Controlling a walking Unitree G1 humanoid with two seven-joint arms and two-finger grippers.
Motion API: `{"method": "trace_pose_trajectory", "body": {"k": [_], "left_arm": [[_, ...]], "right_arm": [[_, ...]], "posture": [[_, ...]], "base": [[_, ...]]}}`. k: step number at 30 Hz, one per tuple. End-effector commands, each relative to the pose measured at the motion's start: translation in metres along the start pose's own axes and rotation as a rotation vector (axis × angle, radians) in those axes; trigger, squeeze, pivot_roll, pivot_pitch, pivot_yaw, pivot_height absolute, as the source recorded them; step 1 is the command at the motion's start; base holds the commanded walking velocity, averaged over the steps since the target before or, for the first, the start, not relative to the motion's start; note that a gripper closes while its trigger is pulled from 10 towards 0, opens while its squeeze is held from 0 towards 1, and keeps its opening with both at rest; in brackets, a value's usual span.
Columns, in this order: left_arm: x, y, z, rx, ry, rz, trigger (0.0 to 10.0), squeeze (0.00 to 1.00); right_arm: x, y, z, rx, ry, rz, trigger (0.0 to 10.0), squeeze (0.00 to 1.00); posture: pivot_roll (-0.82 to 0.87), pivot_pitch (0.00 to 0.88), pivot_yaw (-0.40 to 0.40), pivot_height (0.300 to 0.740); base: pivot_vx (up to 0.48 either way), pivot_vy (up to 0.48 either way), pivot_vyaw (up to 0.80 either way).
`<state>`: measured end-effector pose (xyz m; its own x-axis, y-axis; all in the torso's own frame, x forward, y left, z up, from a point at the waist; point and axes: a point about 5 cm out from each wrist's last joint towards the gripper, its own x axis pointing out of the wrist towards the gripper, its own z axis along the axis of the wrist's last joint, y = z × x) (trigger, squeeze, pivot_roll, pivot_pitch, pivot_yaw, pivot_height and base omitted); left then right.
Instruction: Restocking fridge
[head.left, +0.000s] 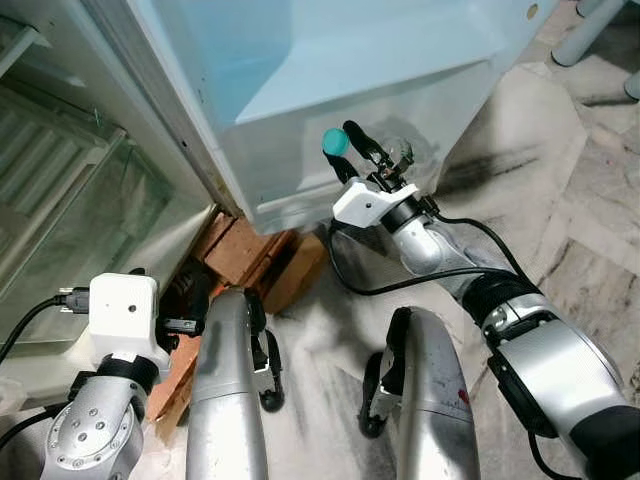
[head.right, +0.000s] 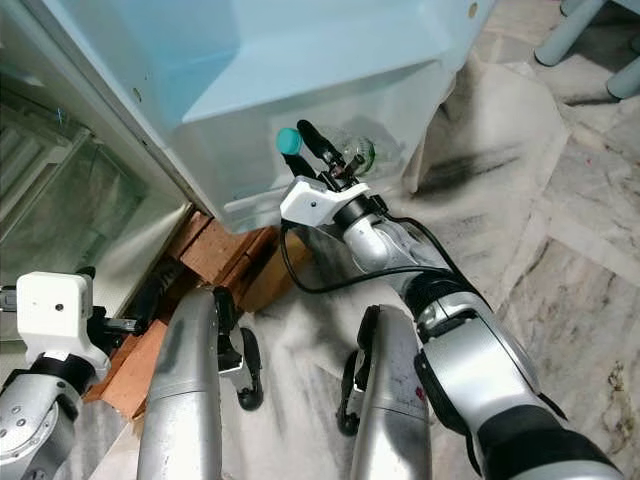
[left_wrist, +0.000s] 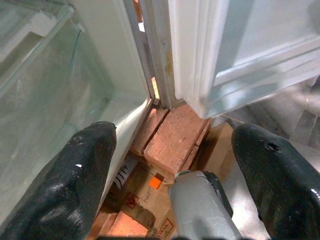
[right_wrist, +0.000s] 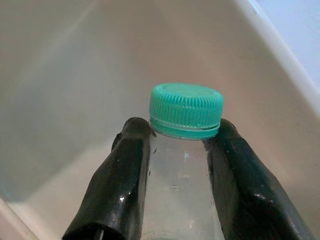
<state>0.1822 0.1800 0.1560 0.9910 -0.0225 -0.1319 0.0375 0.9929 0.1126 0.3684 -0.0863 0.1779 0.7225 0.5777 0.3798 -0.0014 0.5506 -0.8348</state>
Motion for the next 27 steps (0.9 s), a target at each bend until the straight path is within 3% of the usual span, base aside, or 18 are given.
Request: {"method": "trace_pose_trajectory", "body": {"k": [1, 10, 16, 21, 23, 27], "left_arm": [[-0.006, 0.001, -0.003, 0.003, 0.026, 0.001, 10.0, 0.00], [-0.012, -0.001, -0.001, 0.018, 0.031, 0.007, 10.0, 0.00], [-0.019, 0.000, 0.000, 0.030, 0.041, 0.008, 10.0, 0.00], [-0.024, -0.002, 0.000, 0.028, 0.052, 0.005, 10.0, 0.00], [-0.025, -0.002, 0.000, 0.027, 0.056, 0.005, 10.0, 0.00], [-0.026, -0.002, 0.000, 0.027, 0.058, 0.004, 10.0, 0.00]], "right_arm": [[-0.007, 0.010, -0.005, -0.003, 0.042, 0.040, 10.0, 0.00], [0.012, 0.000, 0.007, -0.093, -0.031, -0.009, 10.0, 0.00], [0.029, -0.005, 0.022, -0.068, -0.073, -0.045, 10.0, 0.00], [0.025, 0.004, 0.016, -0.002, 0.015, -0.031, 10.0, 0.00], [0.018, 0.007, 0.003, 0.067, 0.126, -0.043, 10.0, 0.00], [0.007, 0.006, -0.011, 0.106, 0.228, -0.057, 10.0, 0.00]], "posture": [[0.26, 0.469, 0.007, 0.585], [0.28, 0.487, 0.003, 0.585], [0.29, 0.505, 0.002, 0.585], [0.30, 0.512, -0.002, 0.585], [0.30, 0.513, -0.002, 0.585], [0.30, 0.512, -0.002, 0.585]], "base": [[0.000, 0.000, 0.00], [0.000, 0.000, 0.00], [0.000, 0.000, 0.00], [0.000, 0.000, 0.00], [0.000, 0.000, 0.00], [0.000, 0.000, 0.00]]}}
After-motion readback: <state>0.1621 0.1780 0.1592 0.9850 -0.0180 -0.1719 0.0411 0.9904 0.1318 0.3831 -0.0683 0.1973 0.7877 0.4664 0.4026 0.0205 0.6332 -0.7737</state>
